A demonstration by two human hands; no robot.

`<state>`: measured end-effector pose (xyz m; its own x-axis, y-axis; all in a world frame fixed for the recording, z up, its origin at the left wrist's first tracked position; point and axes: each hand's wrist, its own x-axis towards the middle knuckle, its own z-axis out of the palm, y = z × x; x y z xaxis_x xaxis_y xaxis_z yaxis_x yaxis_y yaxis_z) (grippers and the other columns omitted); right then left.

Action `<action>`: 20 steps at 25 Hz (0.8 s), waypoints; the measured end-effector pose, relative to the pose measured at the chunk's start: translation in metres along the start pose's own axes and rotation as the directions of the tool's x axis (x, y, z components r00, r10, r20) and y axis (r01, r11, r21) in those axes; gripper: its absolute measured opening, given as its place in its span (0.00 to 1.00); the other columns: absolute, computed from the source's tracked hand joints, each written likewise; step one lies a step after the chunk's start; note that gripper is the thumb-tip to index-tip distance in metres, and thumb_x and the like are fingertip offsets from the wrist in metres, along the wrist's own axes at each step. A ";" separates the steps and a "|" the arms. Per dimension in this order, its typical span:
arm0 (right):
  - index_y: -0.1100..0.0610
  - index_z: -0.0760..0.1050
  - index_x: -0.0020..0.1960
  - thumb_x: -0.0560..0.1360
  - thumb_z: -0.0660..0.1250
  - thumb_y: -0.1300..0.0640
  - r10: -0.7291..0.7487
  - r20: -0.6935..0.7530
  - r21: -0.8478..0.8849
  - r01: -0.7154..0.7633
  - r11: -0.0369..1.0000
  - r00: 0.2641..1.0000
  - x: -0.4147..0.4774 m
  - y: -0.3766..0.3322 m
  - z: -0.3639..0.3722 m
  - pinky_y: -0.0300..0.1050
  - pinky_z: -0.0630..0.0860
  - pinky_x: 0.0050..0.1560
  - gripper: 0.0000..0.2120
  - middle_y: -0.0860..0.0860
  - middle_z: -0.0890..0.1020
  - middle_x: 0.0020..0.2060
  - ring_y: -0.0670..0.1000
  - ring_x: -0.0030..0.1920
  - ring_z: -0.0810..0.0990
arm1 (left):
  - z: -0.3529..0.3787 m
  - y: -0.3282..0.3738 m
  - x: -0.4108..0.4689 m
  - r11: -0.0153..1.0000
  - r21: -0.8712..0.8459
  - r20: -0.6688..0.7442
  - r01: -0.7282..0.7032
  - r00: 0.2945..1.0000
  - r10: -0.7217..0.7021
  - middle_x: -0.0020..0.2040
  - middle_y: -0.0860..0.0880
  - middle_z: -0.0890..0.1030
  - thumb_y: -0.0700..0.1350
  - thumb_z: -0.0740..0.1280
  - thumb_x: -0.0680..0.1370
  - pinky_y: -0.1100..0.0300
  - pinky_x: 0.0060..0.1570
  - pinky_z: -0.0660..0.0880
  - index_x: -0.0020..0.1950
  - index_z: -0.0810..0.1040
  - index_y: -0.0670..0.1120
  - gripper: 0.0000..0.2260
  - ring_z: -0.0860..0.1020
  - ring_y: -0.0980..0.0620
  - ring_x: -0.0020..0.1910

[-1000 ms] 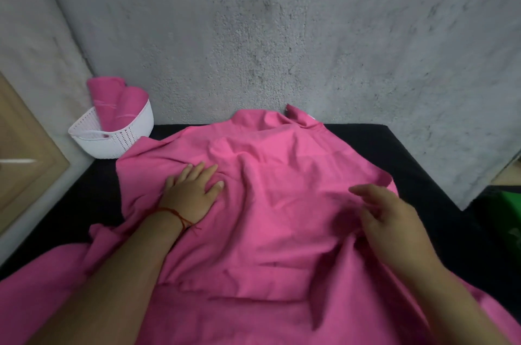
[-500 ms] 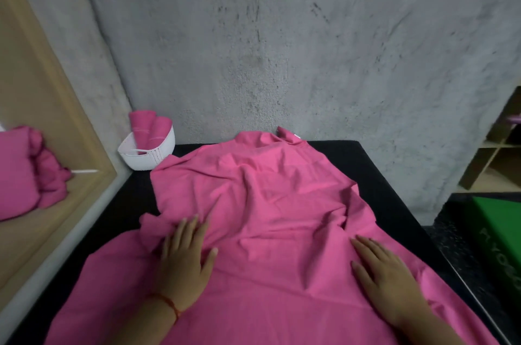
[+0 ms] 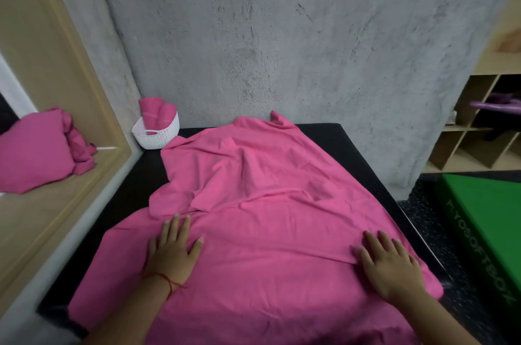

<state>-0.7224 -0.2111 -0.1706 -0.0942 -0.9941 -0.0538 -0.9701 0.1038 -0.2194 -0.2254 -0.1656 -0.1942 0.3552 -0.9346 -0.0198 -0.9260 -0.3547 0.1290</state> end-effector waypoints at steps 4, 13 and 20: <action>0.52 0.74 0.73 0.78 0.69 0.39 0.194 -0.241 0.257 -0.130 0.958 0.951 -0.037 0.051 0.002 0.64 0.69 0.70 0.29 0.59 0.77 0.69 0.65 0.68 0.75 | -0.003 -0.007 -0.013 0.999 0.039 0.089 -0.027 0.996 0.023 0.85 0.56 0.39 0.72 0.40 0.79 0.39 0.80 0.46 0.84 0.40 0.61 0.35 0.39 0.48 0.84; 0.47 0.83 0.52 0.76 0.75 0.58 0.070 -0.160 0.328 -0.014 0.945 0.985 -0.068 0.061 -0.014 0.52 0.77 0.49 0.07 0.53 0.85 0.46 0.60 0.47 0.84 | -0.014 -0.005 -0.027 0.999 0.035 0.154 -0.014 0.988 0.009 0.84 0.59 0.36 0.79 0.42 0.75 0.32 0.78 0.43 0.81 0.39 0.71 0.35 0.37 0.44 0.84; 0.48 0.75 0.74 0.81 0.66 0.41 -0.030 -0.106 0.165 0.047 0.985 0.994 -0.004 0.016 -0.010 0.62 0.71 0.69 0.24 0.58 0.75 0.71 0.68 0.67 0.76 | -0.012 -0.009 -0.043 0.998 0.019 0.176 -0.060 0.983 0.055 0.84 0.60 0.37 0.77 0.40 0.76 0.31 0.78 0.41 0.80 0.38 0.71 0.34 0.37 0.45 0.84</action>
<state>-0.7396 -0.2062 -0.1639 -0.0882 -0.9945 0.0562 -0.9234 0.0605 -0.3791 -0.2310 -0.1219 -0.1821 0.2753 -0.9431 -0.1866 -0.9479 -0.2987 0.1109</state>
